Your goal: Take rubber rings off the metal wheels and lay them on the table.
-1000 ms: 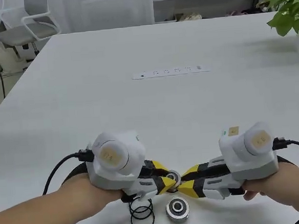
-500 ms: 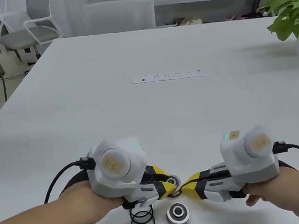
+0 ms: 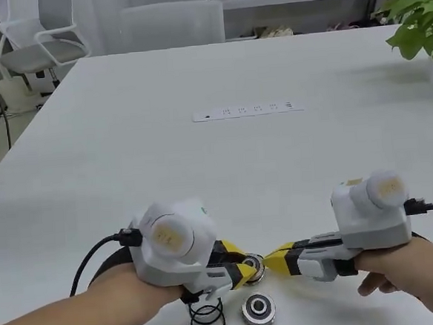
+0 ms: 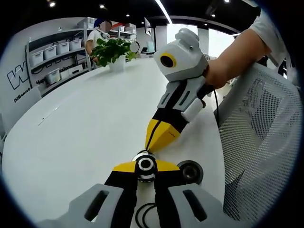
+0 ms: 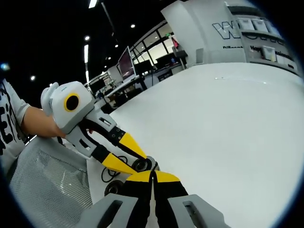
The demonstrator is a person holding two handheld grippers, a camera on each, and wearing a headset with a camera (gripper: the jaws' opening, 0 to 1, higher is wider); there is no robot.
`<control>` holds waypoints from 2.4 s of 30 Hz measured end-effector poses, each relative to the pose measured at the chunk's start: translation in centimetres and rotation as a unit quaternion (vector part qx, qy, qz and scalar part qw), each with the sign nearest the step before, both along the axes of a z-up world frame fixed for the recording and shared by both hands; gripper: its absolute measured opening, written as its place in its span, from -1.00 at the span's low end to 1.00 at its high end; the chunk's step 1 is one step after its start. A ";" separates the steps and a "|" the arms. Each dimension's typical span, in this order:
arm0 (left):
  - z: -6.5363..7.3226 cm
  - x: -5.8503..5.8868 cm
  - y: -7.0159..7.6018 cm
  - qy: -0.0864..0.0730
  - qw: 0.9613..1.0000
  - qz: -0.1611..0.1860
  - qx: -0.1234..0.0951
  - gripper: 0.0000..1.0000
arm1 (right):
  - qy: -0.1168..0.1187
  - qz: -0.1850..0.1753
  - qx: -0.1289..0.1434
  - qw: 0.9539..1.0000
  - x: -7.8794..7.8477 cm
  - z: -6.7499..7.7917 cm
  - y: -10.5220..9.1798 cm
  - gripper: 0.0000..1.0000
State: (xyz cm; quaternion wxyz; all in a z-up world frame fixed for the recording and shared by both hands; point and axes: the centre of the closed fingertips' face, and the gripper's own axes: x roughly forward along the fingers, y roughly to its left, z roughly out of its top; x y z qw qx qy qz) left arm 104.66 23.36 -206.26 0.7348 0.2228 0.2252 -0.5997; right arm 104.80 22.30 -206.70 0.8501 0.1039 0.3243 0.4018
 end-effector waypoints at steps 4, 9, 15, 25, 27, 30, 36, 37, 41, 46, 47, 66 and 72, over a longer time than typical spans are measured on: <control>0.0 0.0 0.0 0.000 1.000 -0.003 -0.001 -0.86 | 0.003 -0.002 0.008 1.000 -0.1 0.0 -0.1 -1.00; 0.0 0.0 -0.1 -0.003 1.000 -0.003 -0.002 -0.86 | 0.017 -0.007 0.031 0.999 -0.2 0.4 0.1 -1.00; 0.0 0.0 -0.1 -0.006 1.000 -0.003 0.000 -0.86 | 0.014 0.000 0.034 0.999 -0.3 0.6 0.5 -1.00; -0.1 0.0 -0.2 0.000 1.000 -0.004 -0.004 -0.85 | -0.027 0.041 0.041 0.998 -0.6 2.2 2.6 -1.00; -0.1 0.0 -0.2 0.002 1.000 -0.003 -0.007 -0.85 | -0.021 0.033 0.048 0.998 -0.6 1.9 2.5 -1.00; -0.1 0.1 -0.2 0.003 1.000 -0.001 -0.007 -0.85 | -0.026 0.030 0.042 0.998 -0.5 1.9 2.1 -1.00; -0.1 0.2 -0.2 0.012 1.000 0.003 -0.012 -0.85 | -0.024 0.009 0.031 0.999 0.0 1.4 0.7 -1.00; -0.1 0.1 -0.2 0.011 1.000 0.001 -0.011 -0.85 | -0.024 0.009 0.029 0.999 0.0 1.3 0.6 -1.00; 0.0 0.0 0.0 0.010 1.000 -0.003 -0.003 -0.83 | -0.023 0.010 0.028 0.999 -0.3 1.4 0.6 -1.00; 0.8 -0.9 0.4 0.017 1.000 -0.023 -0.006 -0.63 | -0.022 0.014 0.029 0.999 -0.4 1.6 0.6 -1.00; 0.8 -0.9 0.4 0.017 1.000 -0.023 -0.007 -0.60 | -0.022 0.014 0.030 0.999 -0.4 1.6 0.6 -1.00; 6.1 -2.8 4.6 0.018 0.998 -0.007 -0.064 -0.15 | -0.035 0.014 0.055 0.998 -0.5 3.9 1.0 -1.00; 6.9 -3.5 6.4 0.015 0.997 0.005 -0.071 -0.03 | -0.037 0.027 0.058 0.997 -0.9 4.4 1.7 -1.00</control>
